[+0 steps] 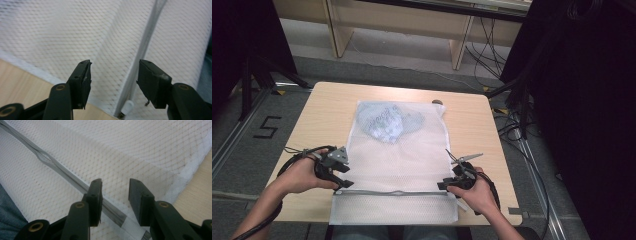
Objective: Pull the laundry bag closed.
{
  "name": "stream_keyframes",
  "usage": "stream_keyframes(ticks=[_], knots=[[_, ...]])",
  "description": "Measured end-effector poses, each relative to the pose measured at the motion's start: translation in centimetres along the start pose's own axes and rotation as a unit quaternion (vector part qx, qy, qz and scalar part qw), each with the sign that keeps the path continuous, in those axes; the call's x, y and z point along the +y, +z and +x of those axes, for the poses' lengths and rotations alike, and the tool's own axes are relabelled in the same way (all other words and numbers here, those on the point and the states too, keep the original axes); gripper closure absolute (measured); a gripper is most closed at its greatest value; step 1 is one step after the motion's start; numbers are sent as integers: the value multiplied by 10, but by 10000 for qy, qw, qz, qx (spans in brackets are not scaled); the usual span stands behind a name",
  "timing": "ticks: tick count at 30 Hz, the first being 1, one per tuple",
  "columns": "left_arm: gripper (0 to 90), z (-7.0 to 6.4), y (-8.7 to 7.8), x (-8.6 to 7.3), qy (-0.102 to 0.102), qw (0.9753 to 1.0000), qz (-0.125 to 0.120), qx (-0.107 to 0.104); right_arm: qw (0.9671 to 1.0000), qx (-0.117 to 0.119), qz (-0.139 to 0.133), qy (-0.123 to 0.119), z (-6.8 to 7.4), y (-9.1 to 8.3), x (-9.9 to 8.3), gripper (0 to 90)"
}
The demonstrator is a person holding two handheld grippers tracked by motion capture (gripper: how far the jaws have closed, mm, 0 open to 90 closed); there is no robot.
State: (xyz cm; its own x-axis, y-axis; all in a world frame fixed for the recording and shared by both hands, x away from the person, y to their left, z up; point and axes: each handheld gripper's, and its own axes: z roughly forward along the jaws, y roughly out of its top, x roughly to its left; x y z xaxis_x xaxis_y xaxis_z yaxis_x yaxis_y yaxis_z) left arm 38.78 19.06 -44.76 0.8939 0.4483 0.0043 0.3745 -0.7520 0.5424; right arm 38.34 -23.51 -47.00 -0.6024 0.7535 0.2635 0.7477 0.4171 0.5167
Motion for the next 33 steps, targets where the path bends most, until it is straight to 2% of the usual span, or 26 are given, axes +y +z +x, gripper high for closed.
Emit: stream_keyframes(ticks=[1,2,4,5,7,8,9,10,12,13,14,15,16,18,19,23,29,30,32,33], knots=[[417,4,-2,-1,-190,9997,-75,163,10000,7,49,13,0,-1,1,640],[413,4,-2,-1,-190,9997,-75,163,10000,7,49,13,0,-1,1,640],[405,8,-3,-3,-480,9979,-288,334,10000,24,40,29,0,-2,1,640],[401,10,-4,-4,-703,9959,-420,380,10000,7,27,33,0,-2,1,641],[403,13,-3,-6,-928,9931,-578,419,10000,16,-18,43,0,-2,1,642],[433,15,0,-8,-1174,9904,-596,429,9999,14,-121,69,-1,-1,1,642],[440,16,1,-8,-1264,9894,-537,472,9998,-25,-42,193,0,-2,1,642],[459,16,1,-8,-1264,9894,-537,472,9998,-25,-42,193,0,-2,1,642],[485,18,5,-9,-1586,9836,-559,650,9998,60,-51,166,-1,-2,2,642],[506,18,8,-9,-1823,9792,-620,643,9999,56,-80,135,-2,-1,2,642],[530,19,9,-9,-1914,9775,-619,628,9999,71,-127,93,-3,0,2,642],[546,20,10,-9,-1937,9772,-638,592,9997,129,-70,171,-3,0,2,641],[563,19,11,-8,-2085,9743,-615,598,9998,120,-81,160,-3,1,2,641],[596,18,16,-8,-2119,9725,-756,608,9997,148,-73,178,-3,1,2,641],[625,19,16,-8,-2117,9732,-682,588,9997,203,-126,74,-4,2,2,641],[633,16,17,-8,-2214,9720,-538,581,9997,165,-147,83,-3,1,1,638],[649,16,15,-8,-2268,9702,-563,644,9997,185,-149,95,-4,-1,0,638],[649,16,15,-8,-2297,9695,-556,647,9992,117,39,369,0,-4,0,638],[657,15,14,-8,-2260,9705,-518,656,9997,124,-152,122,-1,-3,0,638],[670,13,15,-7,-2321,9689,-513,690,9997,157,-161,79,1,-4,1,638]])
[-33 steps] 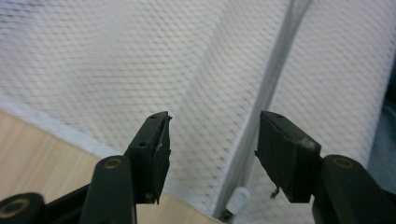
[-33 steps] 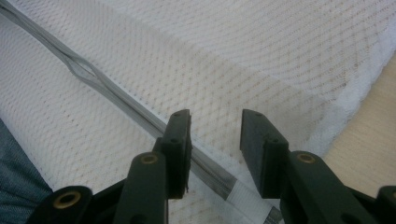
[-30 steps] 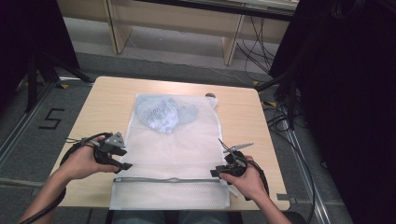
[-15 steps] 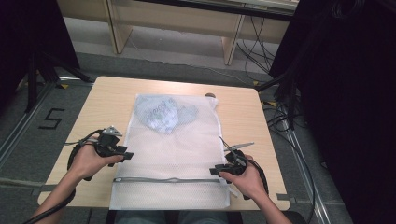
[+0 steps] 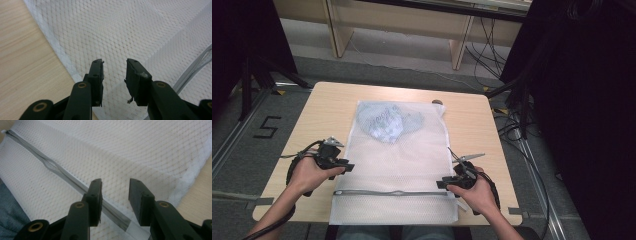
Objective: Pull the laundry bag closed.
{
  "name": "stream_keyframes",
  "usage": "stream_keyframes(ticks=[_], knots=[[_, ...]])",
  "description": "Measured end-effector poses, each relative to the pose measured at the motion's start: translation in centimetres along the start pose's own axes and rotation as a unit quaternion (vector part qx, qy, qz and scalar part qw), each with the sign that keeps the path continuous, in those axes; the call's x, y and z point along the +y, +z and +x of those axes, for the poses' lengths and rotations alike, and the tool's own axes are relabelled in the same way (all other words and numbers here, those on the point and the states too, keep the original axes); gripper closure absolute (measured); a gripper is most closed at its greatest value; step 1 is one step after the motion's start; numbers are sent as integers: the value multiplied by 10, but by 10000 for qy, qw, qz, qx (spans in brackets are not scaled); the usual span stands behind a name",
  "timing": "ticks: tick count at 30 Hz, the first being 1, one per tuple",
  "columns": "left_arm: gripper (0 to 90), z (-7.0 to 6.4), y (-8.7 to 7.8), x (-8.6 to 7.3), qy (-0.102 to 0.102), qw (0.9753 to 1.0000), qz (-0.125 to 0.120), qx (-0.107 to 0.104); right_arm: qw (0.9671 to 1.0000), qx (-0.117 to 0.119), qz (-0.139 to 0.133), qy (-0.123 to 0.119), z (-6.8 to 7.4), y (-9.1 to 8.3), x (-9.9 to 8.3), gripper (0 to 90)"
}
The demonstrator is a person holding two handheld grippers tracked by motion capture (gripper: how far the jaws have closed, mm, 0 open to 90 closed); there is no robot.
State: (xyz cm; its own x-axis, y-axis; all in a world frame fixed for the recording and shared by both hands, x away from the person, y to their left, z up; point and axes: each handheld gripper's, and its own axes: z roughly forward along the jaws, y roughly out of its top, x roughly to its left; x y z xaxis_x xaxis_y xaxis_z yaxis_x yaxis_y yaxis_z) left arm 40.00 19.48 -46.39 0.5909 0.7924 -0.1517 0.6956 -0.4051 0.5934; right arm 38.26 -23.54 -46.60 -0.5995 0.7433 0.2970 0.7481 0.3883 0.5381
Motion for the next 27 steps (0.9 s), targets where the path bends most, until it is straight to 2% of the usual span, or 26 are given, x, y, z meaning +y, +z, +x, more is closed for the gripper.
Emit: stream_keyframes(ticks=[3,4,7,8,9,10,11,12,13,14,15,16,19,21,22,24,25,26,27], knots=[[690,0,0,0,-13,10000,69,-19,9999,141,-35,86,2,1,2,638],[716,0,1,0,-67,10000,36,-24,9994,291,-33,184,5,4,5,639],[735,2,3,0,-108,9999,74,-40,9992,376,-64,133,7,7,8,639],[750,2,3,0,-112,9998,151,-44,9979,539,-29,349,13,9,10,639],[758,1,3,0,-129,9997,184,-77,9987,459,-128,204,13,12,12,637],[764,0,3,-1,-109,9998,109,-82,9985,496,-102,187,17,14,15,633],[771,-2,3,-1,-156,9997,157,-97,9984,535,-86,154,23,17,17,625],[778,-1,3,-1,-32,9997,224,-124,9981,604,-74,73,28,20,20,625],[780,-1,4,-1,-61,9996,237,-117,9982,591,-66,21,33,22,22,628],[788,-1,4,-2,-82,9997,223,-67,9979,639,-17,105,41,23,25,635],[797,-1,4,-3,-87,9996,254,-35,9980,620,-65,-46,44,27,28,642],[804,-1,4,-3,-105,9996,258,-34,9978,667,-21,-29,51,29,31,652],[819,0,4,-5,-76,9996,270,-29,9971,713,5,-254,67,38,39,677],[829,0,6,-6,24,9995,315,-43,9963,767,-14,-392,77,45,44,682],[830,-1,7,-7,48,9994,326,-44,9963,795,50,-336,83,48,46,686],[835,-1,8,-7,39,9993,345,-99,9951,862,15,-493,89,56,49,697],[837,-3,9,-7,-43,9995,288,-93,9950,858,55,-508,92,59,50,699],[839,-2,8,-7,42,9993,355,-93,9948,852,49,-552,95,62,52,703],[842,-3,8,-7,-16,9993,361,-60,9954,865,253,-324,101,62,52,707]])
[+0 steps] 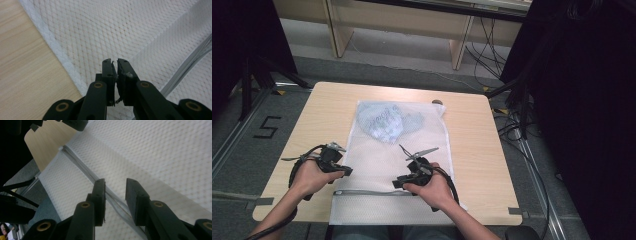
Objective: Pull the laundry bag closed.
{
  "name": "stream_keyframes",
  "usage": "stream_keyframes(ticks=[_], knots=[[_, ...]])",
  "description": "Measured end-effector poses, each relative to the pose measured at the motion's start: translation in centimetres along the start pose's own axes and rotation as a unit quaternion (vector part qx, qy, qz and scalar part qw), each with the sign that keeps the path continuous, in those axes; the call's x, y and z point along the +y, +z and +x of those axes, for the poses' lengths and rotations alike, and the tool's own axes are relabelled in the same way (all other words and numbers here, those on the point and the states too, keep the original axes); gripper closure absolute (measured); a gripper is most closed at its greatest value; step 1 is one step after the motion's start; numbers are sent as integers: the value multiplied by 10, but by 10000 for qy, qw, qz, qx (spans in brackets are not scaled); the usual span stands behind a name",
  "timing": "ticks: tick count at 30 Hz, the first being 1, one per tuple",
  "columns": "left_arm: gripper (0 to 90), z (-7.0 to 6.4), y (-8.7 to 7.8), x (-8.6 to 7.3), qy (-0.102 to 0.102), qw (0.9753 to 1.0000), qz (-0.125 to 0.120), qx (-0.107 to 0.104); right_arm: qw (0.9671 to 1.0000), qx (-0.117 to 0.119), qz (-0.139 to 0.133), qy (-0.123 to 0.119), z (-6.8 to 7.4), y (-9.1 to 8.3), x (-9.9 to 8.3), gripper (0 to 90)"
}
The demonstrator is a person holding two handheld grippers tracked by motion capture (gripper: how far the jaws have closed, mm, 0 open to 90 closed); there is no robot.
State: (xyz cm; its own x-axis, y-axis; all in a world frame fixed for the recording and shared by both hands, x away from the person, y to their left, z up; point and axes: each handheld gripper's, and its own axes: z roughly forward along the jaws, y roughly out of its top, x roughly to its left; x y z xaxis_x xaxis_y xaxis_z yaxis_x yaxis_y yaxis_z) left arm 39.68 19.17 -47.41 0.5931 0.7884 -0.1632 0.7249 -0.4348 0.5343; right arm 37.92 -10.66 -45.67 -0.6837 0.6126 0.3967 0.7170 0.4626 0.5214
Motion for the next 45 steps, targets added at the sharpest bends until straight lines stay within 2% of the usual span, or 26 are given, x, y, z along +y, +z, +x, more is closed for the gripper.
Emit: stream_keyframes(ticks=[1,6,9,10,12,13,14,16,17,20,21,22,23,25,26,27,29,30,31,32,33,34,40,43,44,45], knots=[[847,-1,0,0,-102,9999,-28,37,9999,-13,84,71,4,2,1,714],[862,-1,-5,-5,-77,9999,71,1,9999,66,112,-21,17,14,8,735],[873,1,-10,-10,-93,9999,69,60,9997,103,177,-103,24,22,10,735],[879,2,-11,-11,-112,9999,62,107,9996,176,212,-54,28,24,11,735],[888,4,-12,-14,-202,9997,109,112,9994,214,224,-139,30,29,12,734],[894,4,-12,-16,-178,9996,165,123,9993,184,138,-291,29,33,13,734],[895,4,-12,-17,-168,9995,226,105,9993,261,260,-98,33,33,14,735],[895,3,-11,-21,-196,9993,319,91,9990,314,327,-29,37,37,15,738],[896,3,-11,-22,-195,9991,363,97,9992,268,258,-162,37,40,16,740],[897,3,-12,-26,-253,9985,474,136,9986,392,333,-84,44,46,19,747],[897,3,-12,-26,-220,9984,503,129,9986,381,173,-314,42,51,20,748],[897,3,-12,-27,-224,9984,510,119,9987,377,308,-175,45,52,21,749],[897,2,-13,-28,-259,9985,467,127,9985,417,288,-183,47,55,22,749],[897,1,-14,-29,-259,9984,500,90,9982,406,166,-401,47,61,23,750],[898,0,-15,-29,-200,9982,568,53,9985,401,329,-154,51,61,23,751],[898,0,-14,-30,-168,9981,585,27,9981,494,303,-207,52,65,24,752],[898,0,-11,-30,-136,9978,643,17,9982,468,362,-136,55,69,25,755],[898,-1,-10,-31,-172,9977,653,14,9979,530,262,-266,55,74,26,757],[898,-1,-10,-31,-159,9975,689,32,9979,513,366,-163,57,74,27,762],[898,-1,-9,-31,-127,9974,713,57,9980,508,337,-182,58,77,28,765],[897,-1,-7,-32,-150,9974,704,71,9973,569,193,-426,56,81,29,769],[897,-1,-6,-32,-123,9972,737,65,9973,574,186,-430,57,83,30,773],[898,-1,-3,-33,-217,9968,775,33,9968,690,217,-327,65,95,37,783],[897,0,-4,-33,-342,9964,778,-19,9966,784,203,-160,66,102,41,777],[897,3,-4,-33,-204,9966,794,-33,9966,784,203,-160,66,102,41,777],[897,2,-4,-33,-311,9964,785,-20,9967,780,193,-82,67,103,42,775]])
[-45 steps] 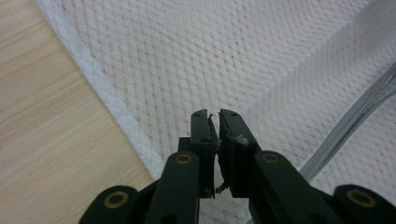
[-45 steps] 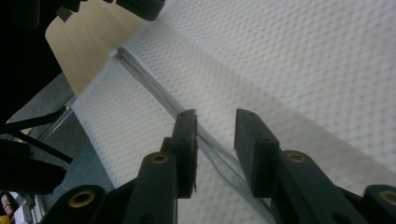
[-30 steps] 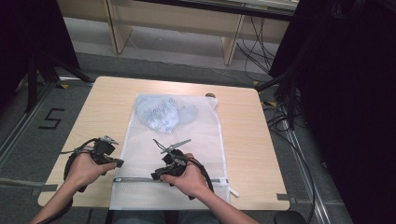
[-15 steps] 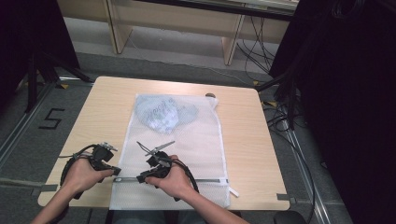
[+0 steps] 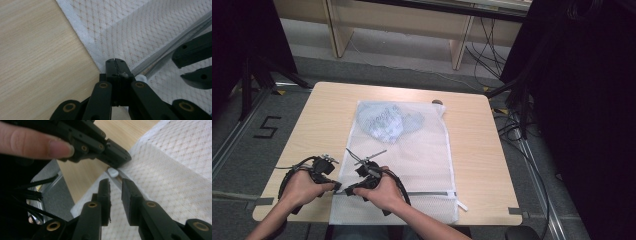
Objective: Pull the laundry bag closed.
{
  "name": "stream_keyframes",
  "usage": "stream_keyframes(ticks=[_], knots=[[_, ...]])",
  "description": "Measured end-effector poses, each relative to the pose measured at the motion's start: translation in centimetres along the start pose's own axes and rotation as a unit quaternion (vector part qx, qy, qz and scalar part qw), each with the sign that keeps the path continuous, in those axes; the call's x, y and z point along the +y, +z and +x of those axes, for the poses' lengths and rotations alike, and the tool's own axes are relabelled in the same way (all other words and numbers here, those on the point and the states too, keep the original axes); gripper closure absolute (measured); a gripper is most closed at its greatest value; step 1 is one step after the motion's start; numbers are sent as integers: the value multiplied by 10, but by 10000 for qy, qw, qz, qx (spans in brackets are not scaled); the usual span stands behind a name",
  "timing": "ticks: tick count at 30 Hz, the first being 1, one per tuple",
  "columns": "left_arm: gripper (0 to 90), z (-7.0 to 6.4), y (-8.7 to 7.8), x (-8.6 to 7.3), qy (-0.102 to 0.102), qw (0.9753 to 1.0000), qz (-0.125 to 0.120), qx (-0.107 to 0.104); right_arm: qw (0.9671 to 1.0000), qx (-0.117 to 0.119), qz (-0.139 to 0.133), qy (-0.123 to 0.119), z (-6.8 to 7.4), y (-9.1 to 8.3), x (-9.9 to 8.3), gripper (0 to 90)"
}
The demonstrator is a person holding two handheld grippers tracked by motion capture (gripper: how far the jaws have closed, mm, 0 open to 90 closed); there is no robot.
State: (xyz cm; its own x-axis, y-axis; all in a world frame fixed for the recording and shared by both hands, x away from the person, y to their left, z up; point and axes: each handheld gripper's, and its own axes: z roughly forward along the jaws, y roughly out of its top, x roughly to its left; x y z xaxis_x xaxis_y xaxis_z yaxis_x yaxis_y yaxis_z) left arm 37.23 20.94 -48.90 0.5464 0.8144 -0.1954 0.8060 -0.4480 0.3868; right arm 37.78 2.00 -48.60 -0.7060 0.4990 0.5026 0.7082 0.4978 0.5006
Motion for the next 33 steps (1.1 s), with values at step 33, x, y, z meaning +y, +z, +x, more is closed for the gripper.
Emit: stream_keyframes(ticks=[33], knots=[[896,7,-2,1,-74,9999,10,123,9987,186,-50,476,-5,28,13,753]])
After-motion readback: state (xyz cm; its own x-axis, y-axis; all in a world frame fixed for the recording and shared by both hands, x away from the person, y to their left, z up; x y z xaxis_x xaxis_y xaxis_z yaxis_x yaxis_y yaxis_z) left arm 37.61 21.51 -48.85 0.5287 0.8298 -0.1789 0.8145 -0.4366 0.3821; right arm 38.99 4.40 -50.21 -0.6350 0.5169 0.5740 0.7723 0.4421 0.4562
